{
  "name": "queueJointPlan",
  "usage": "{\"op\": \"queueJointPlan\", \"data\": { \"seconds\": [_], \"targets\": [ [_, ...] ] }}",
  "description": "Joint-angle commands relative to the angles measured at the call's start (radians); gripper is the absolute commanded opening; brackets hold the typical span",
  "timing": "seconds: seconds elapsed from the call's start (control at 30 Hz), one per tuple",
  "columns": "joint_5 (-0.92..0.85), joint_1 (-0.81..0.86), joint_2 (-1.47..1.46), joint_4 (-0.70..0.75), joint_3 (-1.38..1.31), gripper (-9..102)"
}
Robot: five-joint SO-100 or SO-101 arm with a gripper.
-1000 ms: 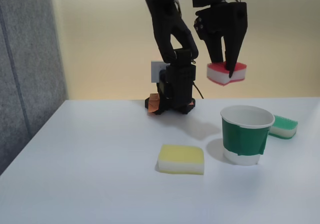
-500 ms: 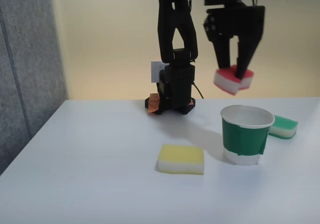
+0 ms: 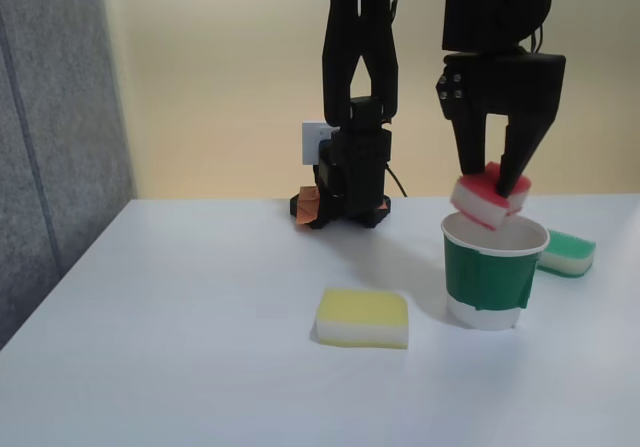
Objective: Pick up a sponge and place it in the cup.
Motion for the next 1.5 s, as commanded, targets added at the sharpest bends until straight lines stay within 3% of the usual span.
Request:
{"op": "queueJointPlan", "data": {
  "seconds": [0.0, 0.1, 0.57, 1.17, 1.47],
  "targets": [
    [0.000, -0.017, 0.009, 0.003, -0.048, 0],
    [-0.002, -0.017, -0.002, -0.006, -0.055, 1],
    [-0.048, -0.012, -0.003, -0.066, -0.051, 28],
    [-0.034, -0.005, 0.040, 0.025, -0.103, 27],
    [0.014, 0.032, 0.216, -0.005, -0.028, 11]
  ]
}}
